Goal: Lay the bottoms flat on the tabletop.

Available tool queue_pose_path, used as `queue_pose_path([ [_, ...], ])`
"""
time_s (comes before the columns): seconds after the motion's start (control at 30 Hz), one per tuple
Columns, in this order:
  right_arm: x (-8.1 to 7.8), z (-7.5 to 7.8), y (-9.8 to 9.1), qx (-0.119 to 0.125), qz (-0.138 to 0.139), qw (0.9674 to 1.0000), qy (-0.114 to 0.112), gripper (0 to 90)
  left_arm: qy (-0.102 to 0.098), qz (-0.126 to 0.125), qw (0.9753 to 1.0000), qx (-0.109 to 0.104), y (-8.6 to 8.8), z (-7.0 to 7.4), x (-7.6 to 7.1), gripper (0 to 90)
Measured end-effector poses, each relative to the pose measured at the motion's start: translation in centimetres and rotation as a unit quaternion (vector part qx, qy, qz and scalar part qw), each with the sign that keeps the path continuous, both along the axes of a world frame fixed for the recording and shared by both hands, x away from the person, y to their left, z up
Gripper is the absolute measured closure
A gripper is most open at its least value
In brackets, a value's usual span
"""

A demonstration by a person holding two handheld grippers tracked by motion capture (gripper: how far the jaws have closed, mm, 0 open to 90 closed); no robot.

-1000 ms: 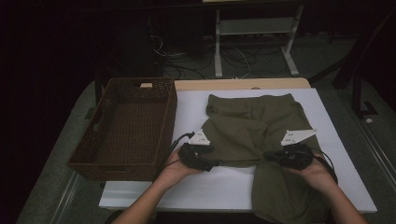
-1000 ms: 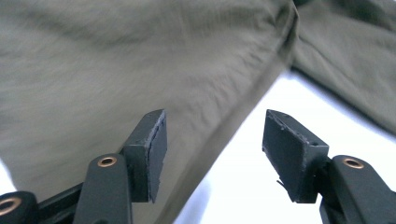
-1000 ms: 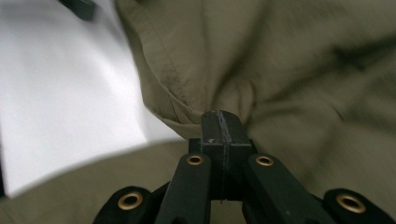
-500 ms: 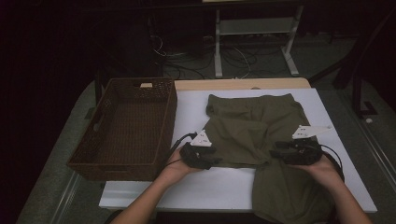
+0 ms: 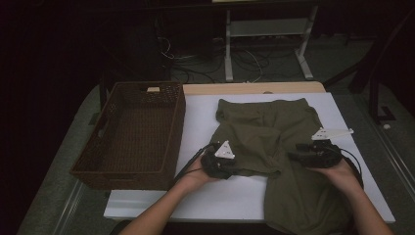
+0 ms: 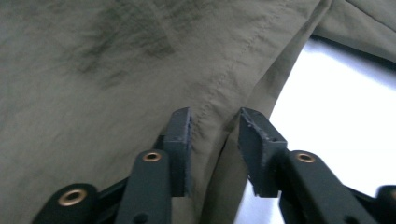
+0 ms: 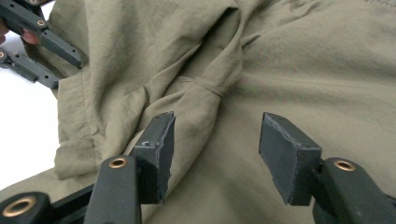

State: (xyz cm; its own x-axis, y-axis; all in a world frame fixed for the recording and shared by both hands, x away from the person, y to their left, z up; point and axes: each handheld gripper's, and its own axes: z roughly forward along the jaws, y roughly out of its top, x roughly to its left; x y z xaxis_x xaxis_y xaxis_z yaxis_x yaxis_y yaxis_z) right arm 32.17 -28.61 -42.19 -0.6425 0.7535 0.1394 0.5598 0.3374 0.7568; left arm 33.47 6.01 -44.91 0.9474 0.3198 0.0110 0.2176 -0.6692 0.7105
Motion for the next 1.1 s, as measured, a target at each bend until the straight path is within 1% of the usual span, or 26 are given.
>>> queue_pose_path([
  [0.1, 0.1, -0.1, 0.0, -0.003, -0.001, 1.0000, 0.001, 44.9, 0.003, 0.000, 1.0000, -0.003, -0.1, 0.0, 0.1, 75.2],
  [0.23, 0.1, -0.1, 0.1, -0.008, -0.002, 1.0000, 0.001, 45.1, -0.002, 0.002, 1.0000, 0.008, -0.3, 0.1, 0.0, 88.4],
  [0.33, 0.1, -0.1, 0.0, -0.007, -0.002, 1.0000, 0.001, 45.2, 0.002, 0.006, 1.0000, 0.005, -0.2, 0.3, 0.1, 89.3],
  [0.4, 0.1, -0.2, 0.0, -0.008, -0.002, 1.0000, 0.000, 45.2, 0.013, 0.008, 0.9999, -0.008, -0.1, 0.6, 0.1, 89.5],
  [0.5, 0.1, -0.2, 0.0, -0.011, -0.003, 0.9999, 0.000, 45.3, 0.024, 0.002, 0.9994, -0.025, 0.0, 1.3, -0.3, 89.6],
  [0.53, 0.1, -0.2, 0.0, -0.011, -0.003, 0.9999, -0.001, 45.3, 0.026, -0.003, 0.9993, -0.027, 0.0, 1.5, -0.4, 89.6],
  [0.6, 0.1, -0.1, -0.1, -0.012, -0.004, 0.9999, -0.001, 45.3, 0.032, -0.012, 0.9991, -0.024, 0.1, 1.6, -0.8, 89.6],
  [0.7, 0.1, -0.2, -0.1, -0.011, -0.005, 0.9999, 0.000, 45.4, 0.041, -0.025, 0.9988, -0.011, -0.1, 1.1, -1.1, 89.6],
  [0.77, 0.1, -0.1, -0.1, -0.012, -0.004, 0.9999, -0.002, 45.4, 0.039, -0.033, 0.9987, 0.004, -0.3, 0.8, -1.1, 89.5],
  [0.8, 0.1, -0.1, -0.1, -0.012, -0.005, 0.9999, -0.002, 45.4, 0.036, -0.031, 0.9989, 0.006, -0.4, 0.6, -1.2, 89.5],
  [0.83, 0.0, -0.1, -0.1, -0.012, -0.005, 0.9999, -0.002, 45.4, 0.027, -0.031, 0.9991, 0.008, -0.5, 0.6, -1.1, 89.2],
  [0.9, 0.0, -0.1, -0.1, -0.012, -0.005, 0.9999, -0.002, 45.4, 0.022, -0.028, 0.9994, 0.005, -0.5, 0.4, -1.1, 83.9],
  [0.97, 0.0, -0.1, -0.2, -0.011, -0.006, 0.9999, -0.002, 45.4, 0.005, -0.021, 0.9997, 0.009, -0.4, 0.4, -1.1, 73.2],
  [1.0, 0.0, -0.1, -0.2, -0.011, -0.006, 0.9999, -0.002, 45.5, -0.001, -0.017, 0.9998, 0.009, -0.4, 0.4, -1.1, 70.1],
  [1.03, 0.0, -0.1, -0.2, -0.011, -0.006, 0.9999, -0.002, 45.5, -0.004, -0.014, 0.9999, 0.006, -0.4, 0.4, -1.1, 66.6],
  [1.1, 0.0, -0.1, -0.2, -0.011, -0.005, 0.9999, -0.002, 45.5, -0.003, -0.018, 0.9998, 0.007, -0.3, 0.4, -1.0, 60.8],
])
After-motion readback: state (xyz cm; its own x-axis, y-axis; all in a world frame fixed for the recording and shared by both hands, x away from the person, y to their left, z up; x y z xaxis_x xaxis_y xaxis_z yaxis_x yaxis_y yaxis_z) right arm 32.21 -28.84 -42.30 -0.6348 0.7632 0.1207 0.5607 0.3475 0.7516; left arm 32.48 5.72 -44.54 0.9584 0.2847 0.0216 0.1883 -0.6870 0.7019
